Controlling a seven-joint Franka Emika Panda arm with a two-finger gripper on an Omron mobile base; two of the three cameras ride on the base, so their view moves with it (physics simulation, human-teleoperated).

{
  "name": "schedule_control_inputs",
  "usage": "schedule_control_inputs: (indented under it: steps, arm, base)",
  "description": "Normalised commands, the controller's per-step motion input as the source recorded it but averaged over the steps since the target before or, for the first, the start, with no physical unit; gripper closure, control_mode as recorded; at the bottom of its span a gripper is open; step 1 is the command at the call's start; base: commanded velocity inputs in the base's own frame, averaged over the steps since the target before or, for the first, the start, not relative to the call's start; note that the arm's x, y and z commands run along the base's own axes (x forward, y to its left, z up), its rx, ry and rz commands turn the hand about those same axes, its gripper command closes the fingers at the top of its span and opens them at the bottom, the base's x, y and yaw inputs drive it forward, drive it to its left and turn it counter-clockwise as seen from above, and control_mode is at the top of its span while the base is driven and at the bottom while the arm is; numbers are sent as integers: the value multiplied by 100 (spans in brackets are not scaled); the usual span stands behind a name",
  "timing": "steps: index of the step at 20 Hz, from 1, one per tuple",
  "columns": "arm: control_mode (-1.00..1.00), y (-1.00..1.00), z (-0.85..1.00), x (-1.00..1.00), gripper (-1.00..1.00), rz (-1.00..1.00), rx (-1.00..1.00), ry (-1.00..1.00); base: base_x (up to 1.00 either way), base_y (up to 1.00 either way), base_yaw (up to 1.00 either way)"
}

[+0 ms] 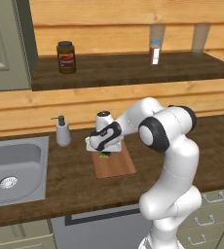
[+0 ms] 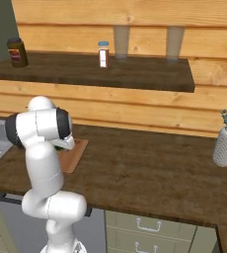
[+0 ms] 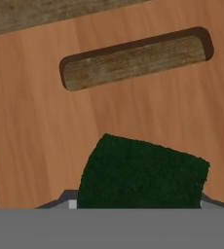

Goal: Pick up the sponge from the counter and clean the cutting board by briefly scrubbing or pressing down on the cutting board. Once finished, release the sponge.

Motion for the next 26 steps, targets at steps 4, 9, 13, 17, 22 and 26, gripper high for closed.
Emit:
schedule_control_inputs:
  steps: [4, 9, 13, 17, 22, 26]
  arm:
    - [-100, 0, -82, -73, 100, 0, 1, 0]
    - [-100, -1, -94, -42, 100, 0, -1, 1]
    - [-100, -2, -100, -21, 100, 0, 0, 8]
    - [-100, -5, -46, -19, 100, 0, 0, 2]
    - [-100, -75, -40, -24, 100, 0, 1, 1]
    - [-100, -81, -96, -26, 100, 1, 0, 4]
  base:
    - [0, 0, 0]
    - [0, 0, 0]
    - [0, 0, 0]
    - [0, 0, 0]
    - [0, 0, 0]
    - [0, 0, 0]
